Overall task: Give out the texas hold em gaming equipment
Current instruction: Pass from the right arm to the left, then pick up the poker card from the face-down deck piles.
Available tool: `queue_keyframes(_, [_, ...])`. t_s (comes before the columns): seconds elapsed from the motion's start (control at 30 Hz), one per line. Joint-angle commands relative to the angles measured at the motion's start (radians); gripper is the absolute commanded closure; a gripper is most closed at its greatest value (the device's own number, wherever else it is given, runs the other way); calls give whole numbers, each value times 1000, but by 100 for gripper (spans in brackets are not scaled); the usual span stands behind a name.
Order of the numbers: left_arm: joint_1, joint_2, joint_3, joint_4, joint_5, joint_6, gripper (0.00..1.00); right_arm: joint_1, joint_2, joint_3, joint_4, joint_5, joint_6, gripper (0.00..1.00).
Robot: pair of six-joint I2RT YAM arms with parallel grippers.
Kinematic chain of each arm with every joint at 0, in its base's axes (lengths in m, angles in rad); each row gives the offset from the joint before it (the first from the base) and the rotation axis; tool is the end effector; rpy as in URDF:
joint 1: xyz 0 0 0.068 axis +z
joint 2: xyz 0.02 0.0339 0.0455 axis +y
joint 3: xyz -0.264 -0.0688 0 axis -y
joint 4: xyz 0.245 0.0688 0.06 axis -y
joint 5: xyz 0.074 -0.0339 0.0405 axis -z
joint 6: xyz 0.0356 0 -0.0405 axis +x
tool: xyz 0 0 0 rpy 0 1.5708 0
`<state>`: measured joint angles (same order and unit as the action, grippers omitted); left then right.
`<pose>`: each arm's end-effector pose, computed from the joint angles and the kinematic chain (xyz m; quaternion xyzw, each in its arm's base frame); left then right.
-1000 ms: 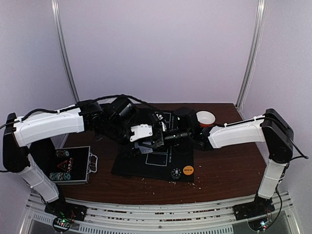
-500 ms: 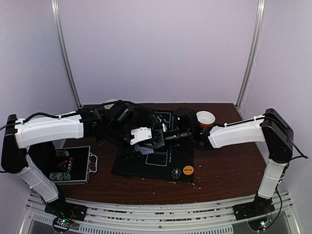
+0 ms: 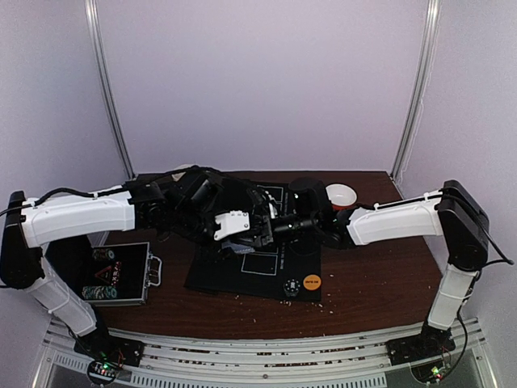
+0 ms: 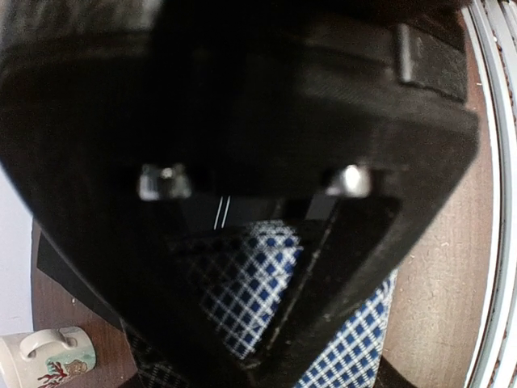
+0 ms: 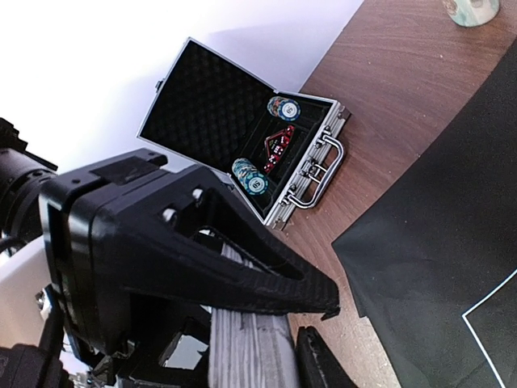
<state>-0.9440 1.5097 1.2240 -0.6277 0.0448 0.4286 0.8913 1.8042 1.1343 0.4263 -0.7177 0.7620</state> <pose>0.1881 -0.2624 0.2788 0.6052 0.7274 -0.1027 0.3067 0.2383 0.3323 0.2409 -0.2635 0.7221 0.6117 0.1871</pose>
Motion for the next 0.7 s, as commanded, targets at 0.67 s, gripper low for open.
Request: queue_keyframes(0.67, [14,-46,-27,48,-17,-7,53,-13,-120,1,-250,136,-141,64])
